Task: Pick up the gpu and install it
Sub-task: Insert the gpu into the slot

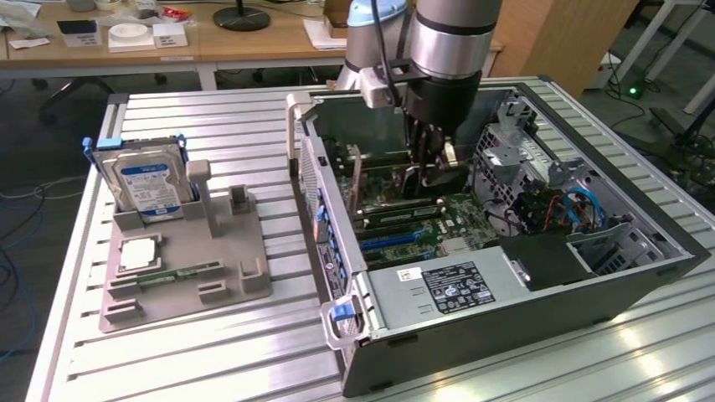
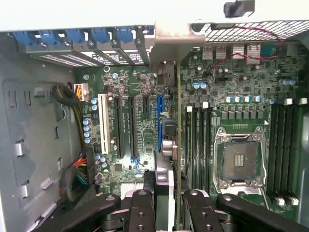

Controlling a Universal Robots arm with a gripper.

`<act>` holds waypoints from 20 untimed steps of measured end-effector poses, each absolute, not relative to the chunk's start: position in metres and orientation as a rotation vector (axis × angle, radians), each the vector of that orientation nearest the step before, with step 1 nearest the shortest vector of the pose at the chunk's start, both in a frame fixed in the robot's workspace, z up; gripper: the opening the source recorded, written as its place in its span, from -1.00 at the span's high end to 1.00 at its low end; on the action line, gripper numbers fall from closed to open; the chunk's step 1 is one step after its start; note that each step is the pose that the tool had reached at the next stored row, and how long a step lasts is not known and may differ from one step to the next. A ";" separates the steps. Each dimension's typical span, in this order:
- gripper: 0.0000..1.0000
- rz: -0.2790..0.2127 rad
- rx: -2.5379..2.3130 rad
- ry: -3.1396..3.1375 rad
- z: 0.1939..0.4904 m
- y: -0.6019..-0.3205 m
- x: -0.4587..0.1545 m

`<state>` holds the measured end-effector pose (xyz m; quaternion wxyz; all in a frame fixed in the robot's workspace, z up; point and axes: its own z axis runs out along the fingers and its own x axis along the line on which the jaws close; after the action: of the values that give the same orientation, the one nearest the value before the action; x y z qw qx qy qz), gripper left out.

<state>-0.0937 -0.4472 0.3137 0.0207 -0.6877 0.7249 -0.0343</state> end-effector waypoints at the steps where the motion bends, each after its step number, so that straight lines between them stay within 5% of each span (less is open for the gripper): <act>1: 0.44 -0.106 -2.133 2.248 0.312 -0.447 -0.094; 20: 0.44 -0.074 -2.130 2.247 0.288 -0.460 -0.097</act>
<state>-0.0967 -0.4596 0.2884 0.0222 -0.6877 0.7253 -0.0239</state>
